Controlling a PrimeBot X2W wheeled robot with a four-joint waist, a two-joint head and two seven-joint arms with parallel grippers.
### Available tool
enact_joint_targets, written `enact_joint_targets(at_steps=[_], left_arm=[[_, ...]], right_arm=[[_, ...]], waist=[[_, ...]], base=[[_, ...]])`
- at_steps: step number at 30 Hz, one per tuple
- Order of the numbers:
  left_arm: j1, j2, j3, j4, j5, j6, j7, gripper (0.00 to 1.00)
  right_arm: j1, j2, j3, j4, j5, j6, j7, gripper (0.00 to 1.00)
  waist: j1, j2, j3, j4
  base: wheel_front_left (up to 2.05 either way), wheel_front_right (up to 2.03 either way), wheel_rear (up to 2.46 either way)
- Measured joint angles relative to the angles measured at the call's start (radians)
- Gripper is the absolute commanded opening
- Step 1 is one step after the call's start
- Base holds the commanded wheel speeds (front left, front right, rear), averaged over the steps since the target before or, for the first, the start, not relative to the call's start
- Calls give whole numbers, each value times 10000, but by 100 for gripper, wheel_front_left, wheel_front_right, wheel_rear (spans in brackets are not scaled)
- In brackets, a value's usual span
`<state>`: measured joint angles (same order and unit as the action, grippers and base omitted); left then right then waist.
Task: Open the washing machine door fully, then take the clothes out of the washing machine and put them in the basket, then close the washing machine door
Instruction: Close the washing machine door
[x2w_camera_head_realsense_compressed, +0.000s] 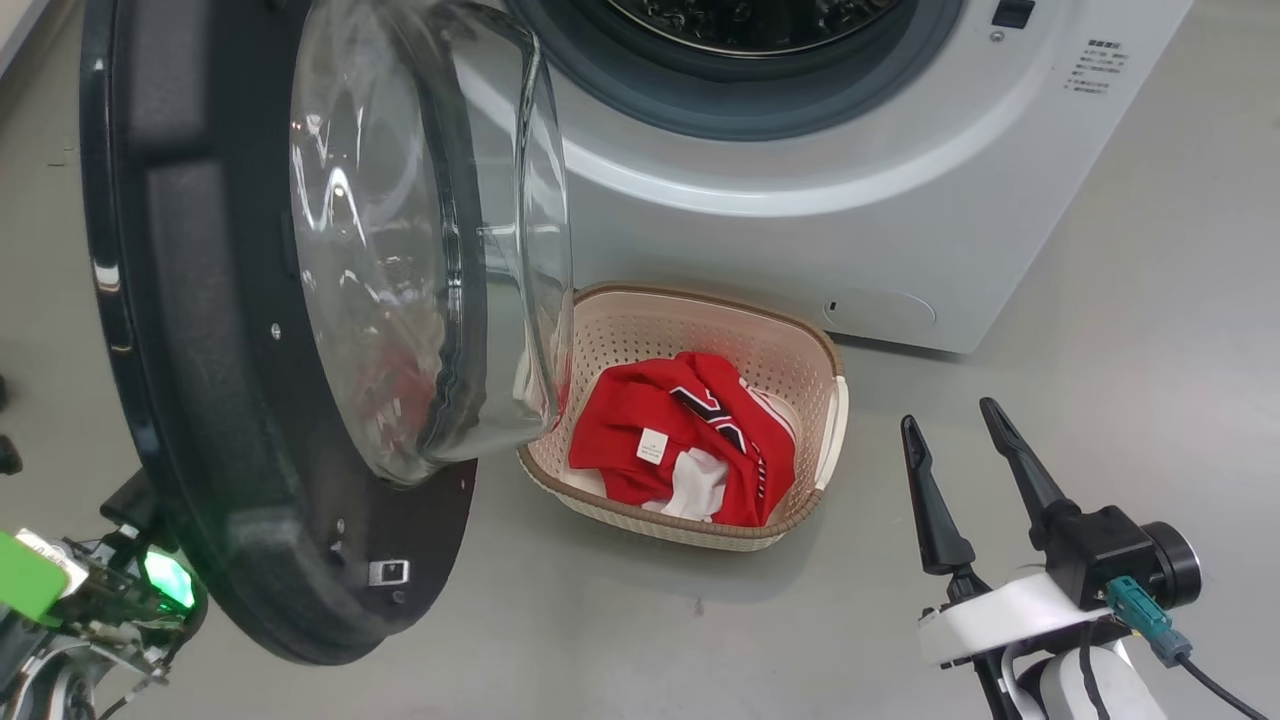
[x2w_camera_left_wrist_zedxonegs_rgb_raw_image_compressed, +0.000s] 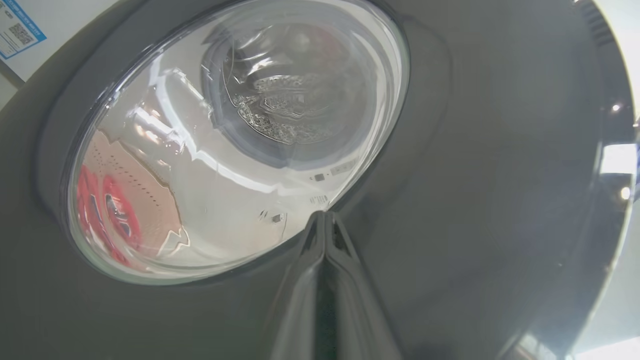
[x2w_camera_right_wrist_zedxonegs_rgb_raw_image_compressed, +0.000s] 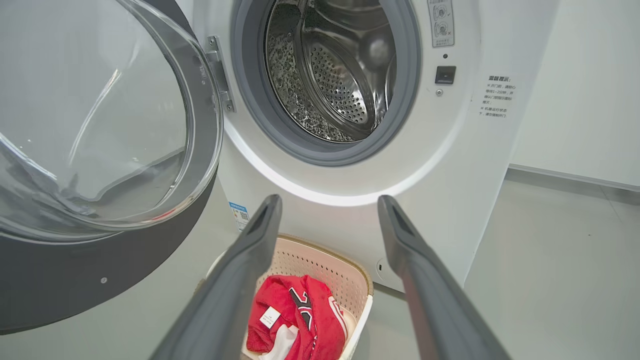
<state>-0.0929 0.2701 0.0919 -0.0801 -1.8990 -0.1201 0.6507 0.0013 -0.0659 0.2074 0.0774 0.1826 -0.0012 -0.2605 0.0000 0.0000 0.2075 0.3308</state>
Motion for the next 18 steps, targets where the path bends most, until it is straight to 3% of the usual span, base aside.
enact_joint_targets(at_steps=[18], left_arm=[[107,-268,-493,-1072,173,0,594,0]], right_arm=[[-550,71,270,-104,105,0,0,100]], waist=[[0,0,312,-1779]], base=[[0,0,0]])
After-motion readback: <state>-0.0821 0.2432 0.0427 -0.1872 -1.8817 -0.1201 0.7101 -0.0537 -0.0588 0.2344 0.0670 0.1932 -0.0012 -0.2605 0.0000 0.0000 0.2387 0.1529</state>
